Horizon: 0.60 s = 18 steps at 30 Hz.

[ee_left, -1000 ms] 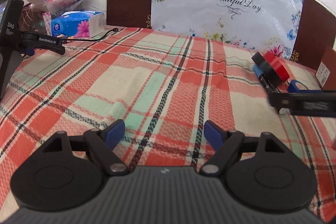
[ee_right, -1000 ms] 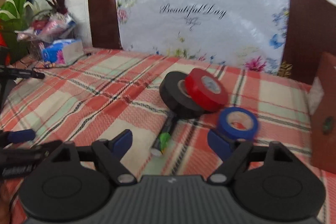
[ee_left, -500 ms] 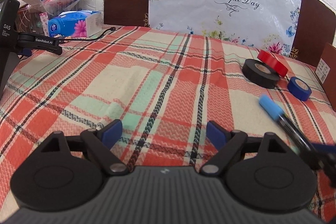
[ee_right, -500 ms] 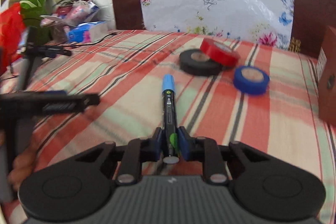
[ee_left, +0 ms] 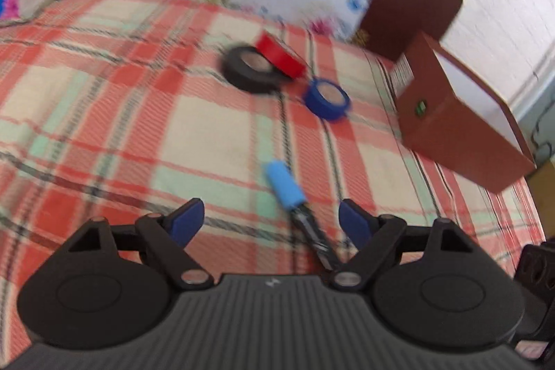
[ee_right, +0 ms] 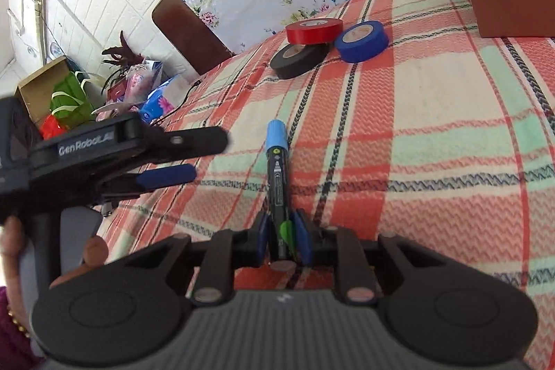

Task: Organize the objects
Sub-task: 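Grasp the black marker with blue cap with the right gripper, then carry the marker into the brown box and release it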

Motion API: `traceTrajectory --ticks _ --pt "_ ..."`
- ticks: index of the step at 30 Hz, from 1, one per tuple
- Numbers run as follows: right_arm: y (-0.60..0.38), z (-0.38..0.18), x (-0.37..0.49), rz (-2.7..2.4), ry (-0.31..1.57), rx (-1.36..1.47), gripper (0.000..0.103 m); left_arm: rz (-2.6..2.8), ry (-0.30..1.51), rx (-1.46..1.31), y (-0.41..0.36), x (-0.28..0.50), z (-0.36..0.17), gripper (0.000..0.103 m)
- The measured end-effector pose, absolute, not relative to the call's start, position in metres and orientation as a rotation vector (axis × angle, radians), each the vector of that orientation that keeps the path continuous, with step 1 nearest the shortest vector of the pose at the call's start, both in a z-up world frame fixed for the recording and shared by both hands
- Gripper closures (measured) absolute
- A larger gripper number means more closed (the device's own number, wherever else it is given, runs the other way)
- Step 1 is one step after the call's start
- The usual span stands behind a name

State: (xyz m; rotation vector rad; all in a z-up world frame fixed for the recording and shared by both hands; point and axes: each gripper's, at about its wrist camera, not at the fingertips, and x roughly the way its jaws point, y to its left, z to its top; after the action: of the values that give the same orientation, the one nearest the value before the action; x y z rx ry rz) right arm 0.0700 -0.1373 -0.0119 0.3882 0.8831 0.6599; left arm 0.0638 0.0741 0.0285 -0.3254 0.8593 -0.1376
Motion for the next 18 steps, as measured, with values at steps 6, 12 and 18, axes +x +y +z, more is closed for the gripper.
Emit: traceTrajectory --ticks 6,12,18 --pt "-0.146 -0.014 0.065 0.685 0.856 0.411 0.085 -0.134 0.965 -0.275 0.035 0.086 0.012 0.076" --pt "-0.171 0.004 0.066 0.619 0.754 0.399 0.085 -0.269 0.915 -0.307 -0.002 0.108 0.049 0.084" --pt "-0.216 0.055 0.085 0.461 0.503 0.378 0.085 -0.44 0.772 -0.201 -0.073 0.145 0.117 0.085"
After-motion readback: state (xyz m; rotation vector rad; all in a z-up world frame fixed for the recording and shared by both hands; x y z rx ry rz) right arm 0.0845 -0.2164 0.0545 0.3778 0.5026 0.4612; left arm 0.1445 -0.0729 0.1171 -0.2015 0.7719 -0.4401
